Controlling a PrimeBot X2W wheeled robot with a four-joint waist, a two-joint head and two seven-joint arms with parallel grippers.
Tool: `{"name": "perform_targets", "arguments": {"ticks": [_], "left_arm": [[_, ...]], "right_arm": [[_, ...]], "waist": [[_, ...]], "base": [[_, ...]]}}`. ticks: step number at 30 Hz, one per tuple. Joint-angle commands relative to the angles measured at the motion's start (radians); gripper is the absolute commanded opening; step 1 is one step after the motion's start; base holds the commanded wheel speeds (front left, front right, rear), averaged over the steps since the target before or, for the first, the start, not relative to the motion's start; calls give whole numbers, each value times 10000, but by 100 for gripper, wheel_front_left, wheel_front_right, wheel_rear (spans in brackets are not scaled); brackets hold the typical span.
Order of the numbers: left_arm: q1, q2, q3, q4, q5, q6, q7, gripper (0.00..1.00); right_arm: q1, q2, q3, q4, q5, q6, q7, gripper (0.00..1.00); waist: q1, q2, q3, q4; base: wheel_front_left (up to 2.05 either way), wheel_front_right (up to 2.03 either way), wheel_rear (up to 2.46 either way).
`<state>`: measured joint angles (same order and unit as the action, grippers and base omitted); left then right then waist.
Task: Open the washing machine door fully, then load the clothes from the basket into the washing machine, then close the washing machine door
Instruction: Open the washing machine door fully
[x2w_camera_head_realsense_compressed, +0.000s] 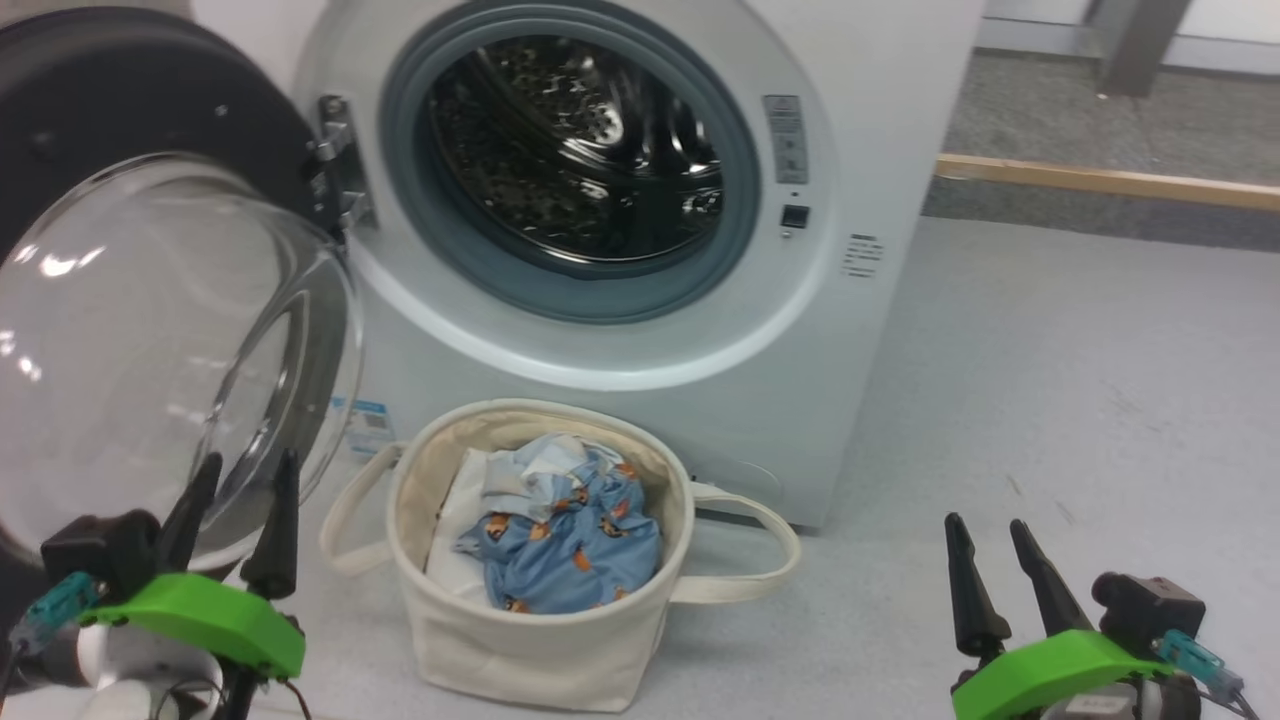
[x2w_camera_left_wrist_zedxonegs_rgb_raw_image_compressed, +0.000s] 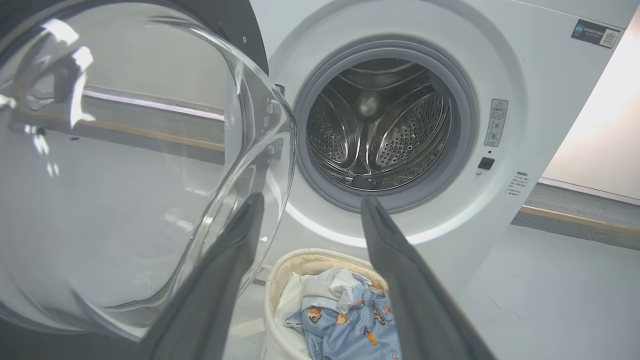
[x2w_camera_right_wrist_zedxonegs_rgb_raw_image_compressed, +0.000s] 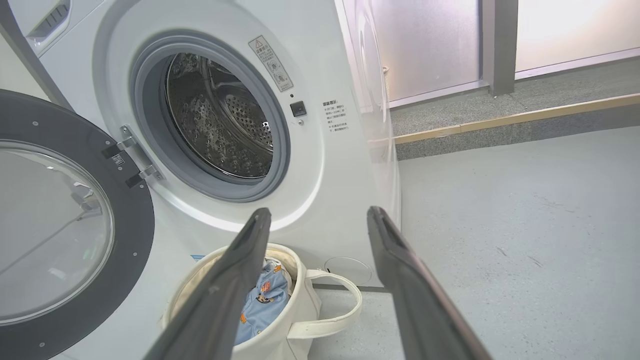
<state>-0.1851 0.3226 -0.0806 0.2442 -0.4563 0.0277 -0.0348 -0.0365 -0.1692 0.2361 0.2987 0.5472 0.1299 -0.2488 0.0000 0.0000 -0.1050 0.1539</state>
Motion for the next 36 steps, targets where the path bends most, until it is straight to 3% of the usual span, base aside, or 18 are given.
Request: {"name": "perform_targets", "arguments": {"ticks": [1,17,29,36], "left_arm": [[-321,127,509,-285,-216,58,-182,100],[-170,-181,336,-147,-459,-155,-831,100],[-212,279,-140,692,310,-417,-1671,100],[-300,272,-297,1047,434,-517,-1940,100]], "right_arm": [[-585,-237,201,-430,-67,8,-130,100],[-792,-734,294,-527,57,8,-130,100],[-949,-985,425,-957,40,8,-130,100],[-1002,-1076,350,-1065,9,8,-130,100]], "waist": [[0,0,-1,-457],[0,0,-3,-1621],[0,0,57,-1724],[0,0,51,-1682]], "base": [[0,0,0],[0,0,0],[0,0,0],[0,0,0]]}}
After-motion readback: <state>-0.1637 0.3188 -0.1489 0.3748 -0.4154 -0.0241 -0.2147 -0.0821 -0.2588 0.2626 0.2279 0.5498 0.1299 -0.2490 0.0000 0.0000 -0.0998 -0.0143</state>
